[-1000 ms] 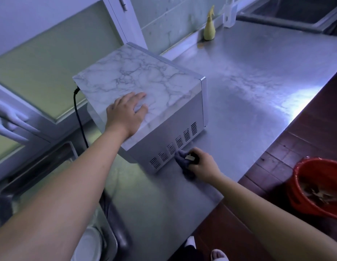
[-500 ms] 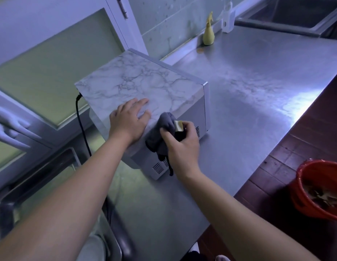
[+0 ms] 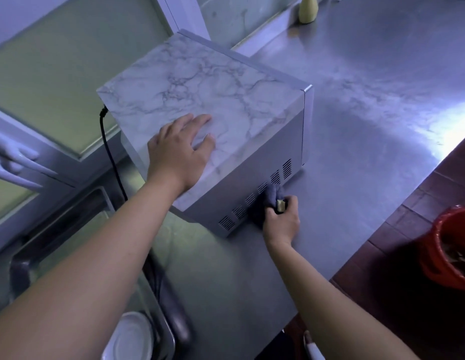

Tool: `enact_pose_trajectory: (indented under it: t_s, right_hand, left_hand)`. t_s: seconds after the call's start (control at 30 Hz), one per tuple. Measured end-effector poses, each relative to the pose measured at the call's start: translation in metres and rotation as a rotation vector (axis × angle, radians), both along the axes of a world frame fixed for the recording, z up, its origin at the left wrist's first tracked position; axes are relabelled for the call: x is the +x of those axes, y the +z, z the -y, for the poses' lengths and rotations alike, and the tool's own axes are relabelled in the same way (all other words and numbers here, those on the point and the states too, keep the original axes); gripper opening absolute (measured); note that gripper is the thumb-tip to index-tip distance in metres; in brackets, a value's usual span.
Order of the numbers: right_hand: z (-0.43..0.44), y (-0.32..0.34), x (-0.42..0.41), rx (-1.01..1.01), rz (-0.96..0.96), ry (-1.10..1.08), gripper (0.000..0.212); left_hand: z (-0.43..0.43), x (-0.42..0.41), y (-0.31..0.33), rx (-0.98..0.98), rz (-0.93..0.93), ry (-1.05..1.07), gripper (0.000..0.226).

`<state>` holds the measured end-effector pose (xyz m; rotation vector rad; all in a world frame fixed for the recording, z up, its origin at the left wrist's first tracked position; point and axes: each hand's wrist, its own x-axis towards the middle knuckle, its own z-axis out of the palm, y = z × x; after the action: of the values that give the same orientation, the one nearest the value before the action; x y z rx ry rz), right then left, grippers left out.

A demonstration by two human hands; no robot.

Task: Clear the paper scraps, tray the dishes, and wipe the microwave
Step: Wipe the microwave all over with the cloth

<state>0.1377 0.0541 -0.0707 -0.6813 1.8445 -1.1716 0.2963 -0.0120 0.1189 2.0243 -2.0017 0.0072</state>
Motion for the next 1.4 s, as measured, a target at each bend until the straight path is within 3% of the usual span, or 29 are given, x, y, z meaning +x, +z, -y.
enact_pose_trajectory:
  t_s: [0.2,0.37,0.53,0.6,0.73,0.8,0.93,1.1,1.4]
  right_hand:
    - [0.024,-0.017,-0.013,0.186,0.129,-0.065,0.020]
    - [0.022,-0.009,-0.032,0.180,0.201,-0.036,0.024]
    - [-0.022,0.034,-0.031,-0.017,0.234,0.036,0.024]
    - [-0.034,0.064,-0.025,-0.161,0.223,0.112,0.023]
    - [-0.046,0.129,-0.010,-0.503,0.131,0.232,0.042]
    - [-0.045,0.151,-0.001,-0.552,0.186,0.203,0.039]
    - [-0.042,0.163,0.019,-0.507,0.186,0.172,0.032]
    - [-0.041,0.127,0.032,-0.431,0.098,0.135,0.023]
    - [-0.017,0.024,0.020,0.005,0.045,0.064,0.022]
  left_hand:
    - [-0.003,-0.003,0.002,0.004,-0.009,0.003,0.051]
    - [-0.003,-0.003,0.005,0.020,-0.017,0.012,0.049]
    - [-0.002,-0.004,0.005,0.022,-0.011,0.013,0.050]
    - [-0.002,-0.004,0.005,0.027,-0.011,0.017,0.051]
    - [-0.003,-0.005,0.006,0.020,0.005,0.019,0.053]
    - [-0.003,-0.005,0.007,0.017,-0.004,0.024,0.056]
    - [-0.003,-0.006,0.007,0.024,-0.032,0.026,0.055]
    - [-0.004,-0.004,0.003,0.014,-0.023,0.007,0.051]
    - [-0.003,-0.003,0.003,0.012,-0.031,0.009,0.051]
